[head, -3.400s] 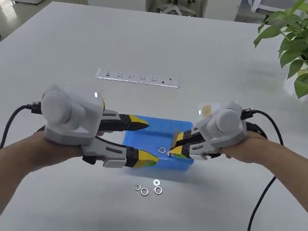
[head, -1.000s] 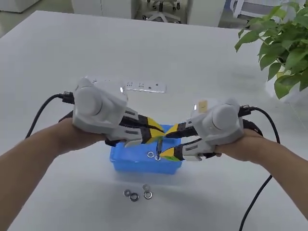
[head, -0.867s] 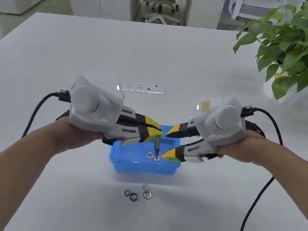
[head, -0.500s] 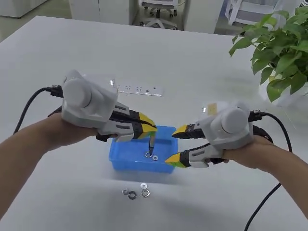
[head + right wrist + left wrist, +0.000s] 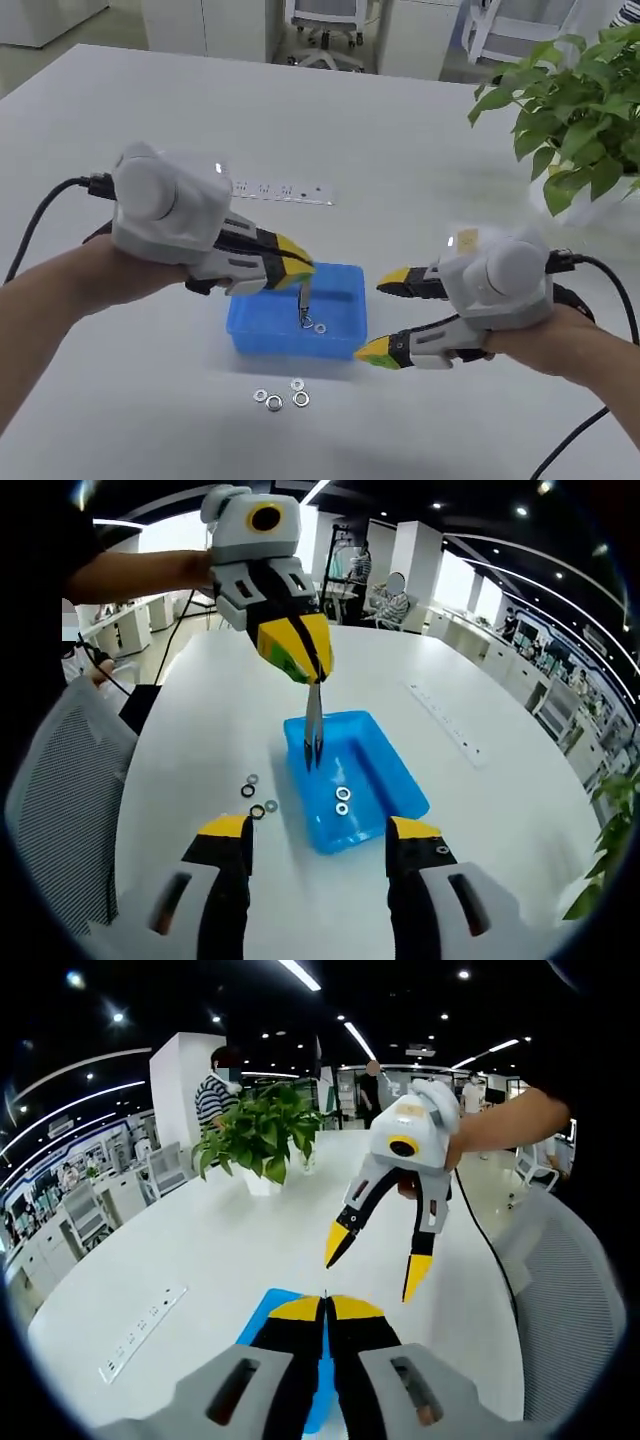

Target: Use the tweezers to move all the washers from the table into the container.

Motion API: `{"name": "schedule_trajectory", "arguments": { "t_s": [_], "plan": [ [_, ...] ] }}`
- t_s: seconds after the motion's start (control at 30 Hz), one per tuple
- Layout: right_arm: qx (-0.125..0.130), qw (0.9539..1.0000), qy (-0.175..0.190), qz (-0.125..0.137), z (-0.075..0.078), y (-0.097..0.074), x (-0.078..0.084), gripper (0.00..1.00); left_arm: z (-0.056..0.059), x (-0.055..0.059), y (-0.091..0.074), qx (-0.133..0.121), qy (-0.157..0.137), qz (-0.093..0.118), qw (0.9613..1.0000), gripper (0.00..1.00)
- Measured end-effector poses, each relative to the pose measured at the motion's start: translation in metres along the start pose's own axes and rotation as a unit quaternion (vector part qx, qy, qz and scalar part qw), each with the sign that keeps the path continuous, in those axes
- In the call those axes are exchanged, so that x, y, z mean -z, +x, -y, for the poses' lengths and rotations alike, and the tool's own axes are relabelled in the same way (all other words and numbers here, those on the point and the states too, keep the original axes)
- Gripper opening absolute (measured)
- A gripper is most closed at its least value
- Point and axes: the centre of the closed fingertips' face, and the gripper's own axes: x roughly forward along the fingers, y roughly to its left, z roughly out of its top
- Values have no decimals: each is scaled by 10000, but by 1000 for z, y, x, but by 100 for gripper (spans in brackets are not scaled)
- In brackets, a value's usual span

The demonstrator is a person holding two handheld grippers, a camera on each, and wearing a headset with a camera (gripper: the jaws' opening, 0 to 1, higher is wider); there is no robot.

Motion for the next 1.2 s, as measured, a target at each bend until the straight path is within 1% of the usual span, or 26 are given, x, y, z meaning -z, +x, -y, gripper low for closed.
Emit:
{"name": "schedule_trajectory", "arguments": {
  "t_s": [0.27,0.53,0.63,0.77,0.97,1.03,1.1,1.2],
  "plan": [
    [52,9999,92,66,-6,-5,2,62,9,2,-6,34,-34,-30,10000,5],
    [10,9995,269,158,-18,-6,6,69,22,5,-7,103,-77,-34,9999,5],
    [4,9992,340,212,-21,-6,8,73,29,7,-6,165,-85,-36,9998,5],
    [-66,9992,340,197,-28,-6,12,77,36,9,-4,239,-98,-3,9997,5],
    [-61,9990,388,209,-33,-5,15,85,42,11,1,315,-99,22,9995,5],
    [-60,9988,417,232,-34,-4,15,88,45,13,3,344,-89,20,9994,5],
    [-81,9988,436,214,-36,-4,16,90,47,16,4,345,-78,-12,9994,5],
    [-115,9987,456,197,-39,-2,18,94,50,18,5,369,-87,-2,9993,5]
  ]
}}
